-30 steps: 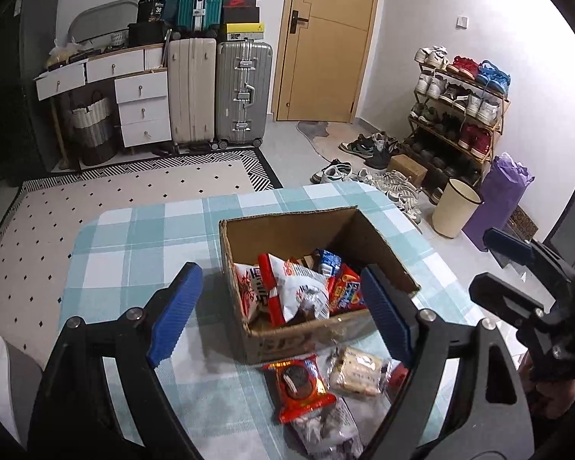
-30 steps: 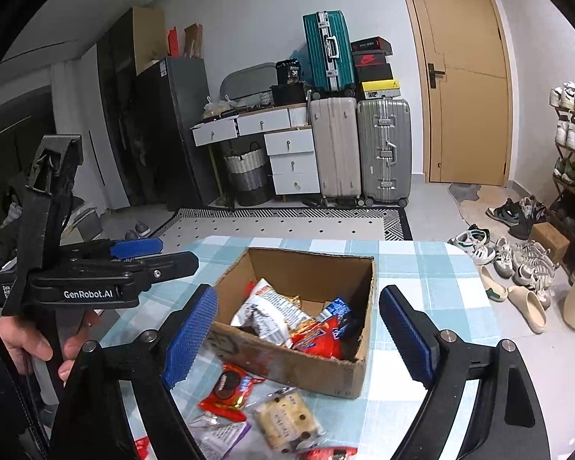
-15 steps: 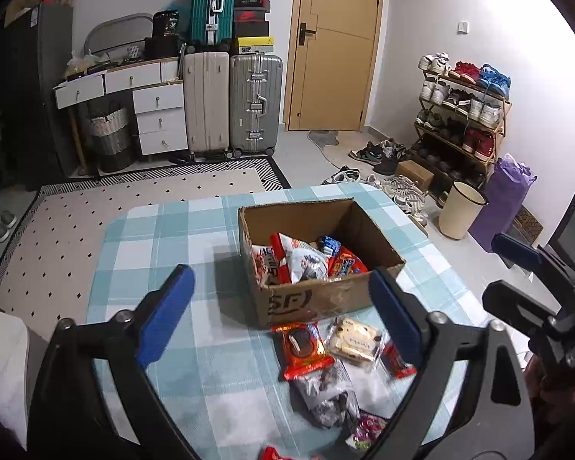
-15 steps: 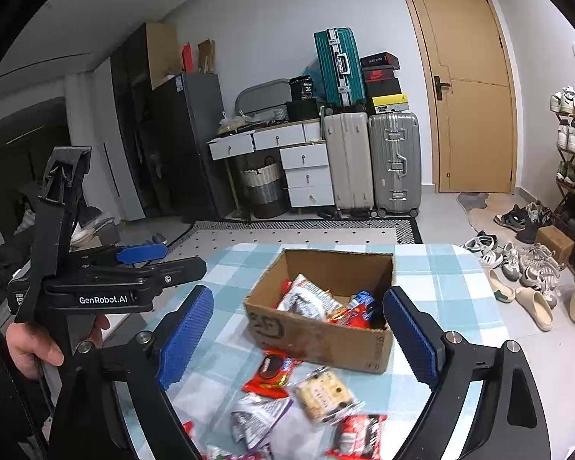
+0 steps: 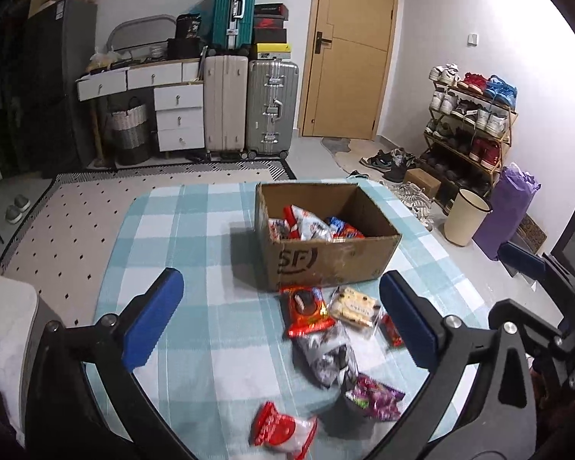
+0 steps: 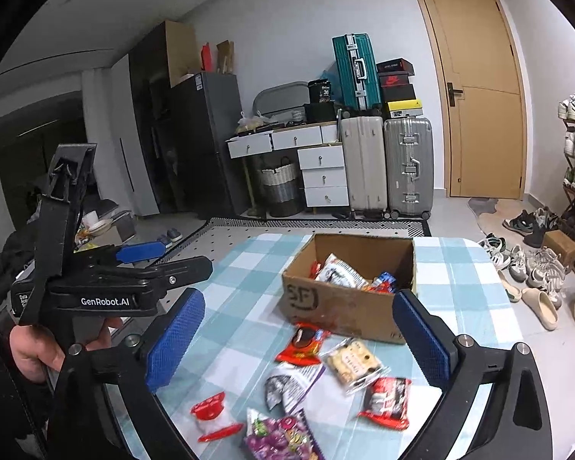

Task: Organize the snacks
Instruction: 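Move both tools back toward the remaining snacks on the table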

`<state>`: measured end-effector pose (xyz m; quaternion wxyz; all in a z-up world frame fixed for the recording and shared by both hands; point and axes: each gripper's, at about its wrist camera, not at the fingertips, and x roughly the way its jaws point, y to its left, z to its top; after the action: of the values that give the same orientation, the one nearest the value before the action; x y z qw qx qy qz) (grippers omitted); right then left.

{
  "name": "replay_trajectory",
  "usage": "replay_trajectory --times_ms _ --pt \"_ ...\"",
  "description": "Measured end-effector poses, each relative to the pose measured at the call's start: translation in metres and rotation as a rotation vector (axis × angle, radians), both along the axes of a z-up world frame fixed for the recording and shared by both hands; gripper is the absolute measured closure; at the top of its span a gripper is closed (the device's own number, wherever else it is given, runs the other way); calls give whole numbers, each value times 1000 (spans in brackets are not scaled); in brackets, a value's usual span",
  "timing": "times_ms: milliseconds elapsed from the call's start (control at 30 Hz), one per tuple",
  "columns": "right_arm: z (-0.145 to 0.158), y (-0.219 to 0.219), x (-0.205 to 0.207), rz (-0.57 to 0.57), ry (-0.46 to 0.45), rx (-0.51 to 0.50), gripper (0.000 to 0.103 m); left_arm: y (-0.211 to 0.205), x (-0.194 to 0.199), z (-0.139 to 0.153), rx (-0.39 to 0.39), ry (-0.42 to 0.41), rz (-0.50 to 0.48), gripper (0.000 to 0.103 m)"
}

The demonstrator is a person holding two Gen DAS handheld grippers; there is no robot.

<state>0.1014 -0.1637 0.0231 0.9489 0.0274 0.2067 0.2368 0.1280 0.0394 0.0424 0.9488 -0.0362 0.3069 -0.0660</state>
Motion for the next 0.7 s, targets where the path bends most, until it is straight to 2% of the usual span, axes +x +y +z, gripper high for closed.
replay_trajectory --times_ms 233,400,567,700 --pt "-19 8 -24 46 11 -37 3 5 -28 -16 -2 9 22 1" --pt "-46 13 -34 66 52 -53 3 8 -42 -38 -1 23 36 1" --pt "-75 19 -36 78 103 -65 3 18 -52 -71 -37 61 85 1" --pt "-98 21 -35 78 144 -67 3 19 -53 -100 -32 108 105 1"
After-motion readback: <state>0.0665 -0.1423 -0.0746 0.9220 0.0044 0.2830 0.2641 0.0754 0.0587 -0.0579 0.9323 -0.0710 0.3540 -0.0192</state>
